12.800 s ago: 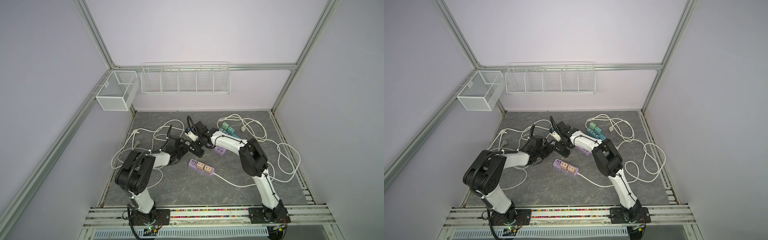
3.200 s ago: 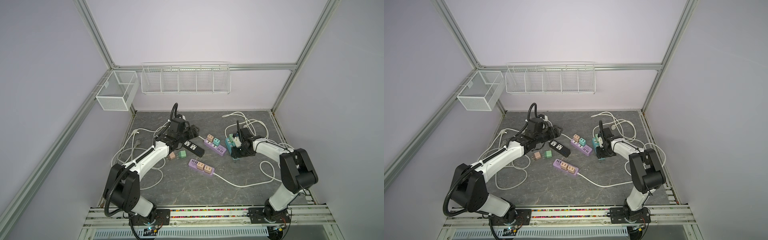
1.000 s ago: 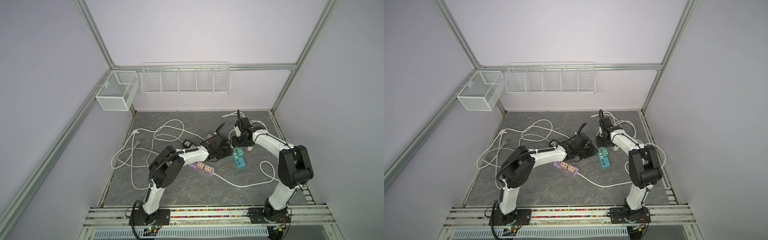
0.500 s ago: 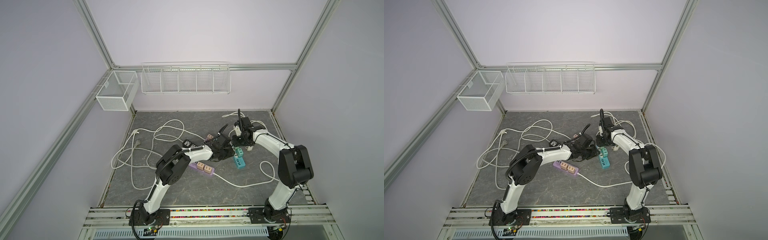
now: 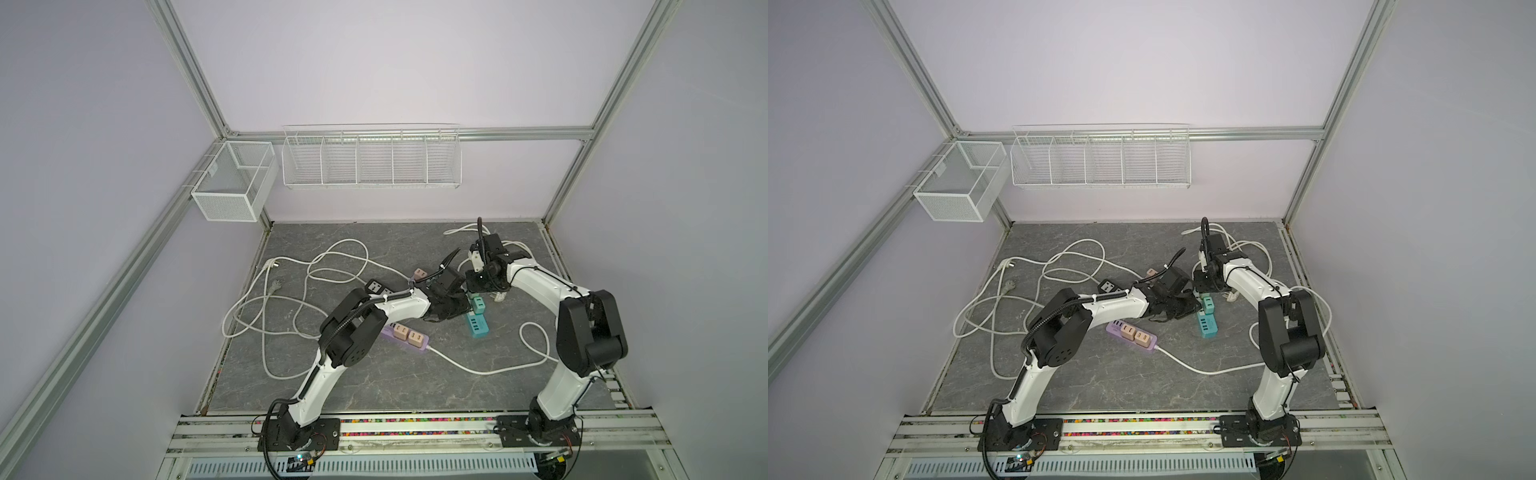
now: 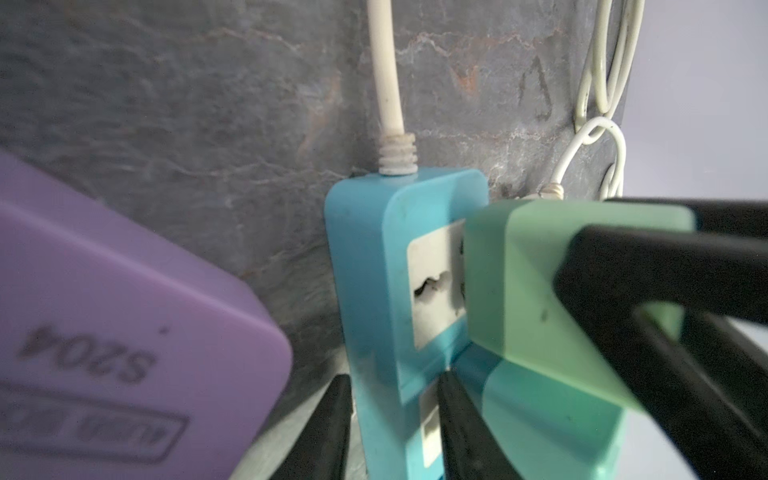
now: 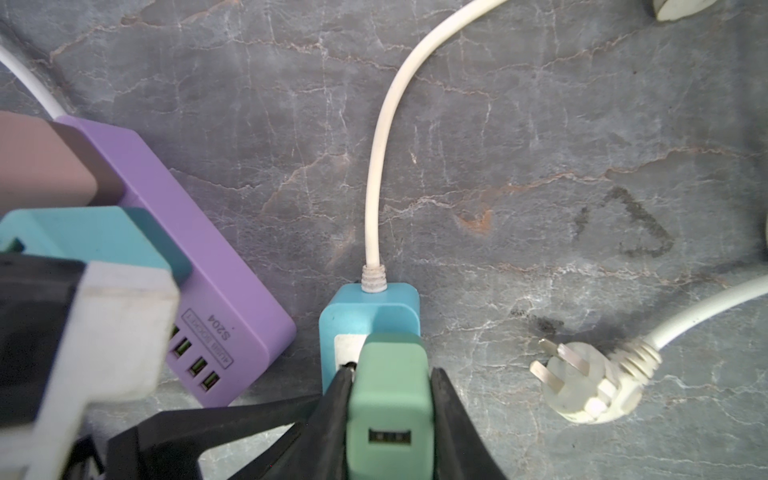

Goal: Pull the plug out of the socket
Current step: 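Hold the teal strip with the left gripper and grip the green adapter with the right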

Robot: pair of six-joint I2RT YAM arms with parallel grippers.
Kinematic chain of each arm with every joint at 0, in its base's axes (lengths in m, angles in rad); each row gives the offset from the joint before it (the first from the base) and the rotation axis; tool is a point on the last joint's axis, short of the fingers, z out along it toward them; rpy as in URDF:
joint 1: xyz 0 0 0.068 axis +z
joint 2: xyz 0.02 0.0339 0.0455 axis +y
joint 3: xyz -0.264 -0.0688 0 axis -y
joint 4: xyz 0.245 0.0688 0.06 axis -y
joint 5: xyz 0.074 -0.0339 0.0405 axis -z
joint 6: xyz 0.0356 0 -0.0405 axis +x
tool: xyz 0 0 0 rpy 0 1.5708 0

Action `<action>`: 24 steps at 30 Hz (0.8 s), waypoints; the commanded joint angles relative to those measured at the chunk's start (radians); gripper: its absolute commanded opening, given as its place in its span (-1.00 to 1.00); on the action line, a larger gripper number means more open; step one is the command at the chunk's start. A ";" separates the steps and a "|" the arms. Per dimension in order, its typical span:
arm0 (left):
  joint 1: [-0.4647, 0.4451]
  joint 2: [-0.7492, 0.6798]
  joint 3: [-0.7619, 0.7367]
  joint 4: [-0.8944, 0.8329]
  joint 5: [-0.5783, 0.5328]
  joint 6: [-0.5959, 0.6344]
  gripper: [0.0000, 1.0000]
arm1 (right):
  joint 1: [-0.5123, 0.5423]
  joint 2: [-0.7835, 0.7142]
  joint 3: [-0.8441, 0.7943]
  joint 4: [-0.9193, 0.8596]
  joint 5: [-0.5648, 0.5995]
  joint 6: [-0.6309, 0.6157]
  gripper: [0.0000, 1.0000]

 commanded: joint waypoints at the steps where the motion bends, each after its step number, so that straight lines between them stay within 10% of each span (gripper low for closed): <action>1: -0.006 0.030 0.004 -0.046 -0.025 -0.003 -0.33 | -0.003 0.004 -0.011 -0.007 -0.003 -0.011 -0.46; 24: -0.006 0.038 -0.059 -0.034 -0.030 -0.016 -0.57 | 0.030 0.005 0.033 -0.031 0.000 0.017 -0.65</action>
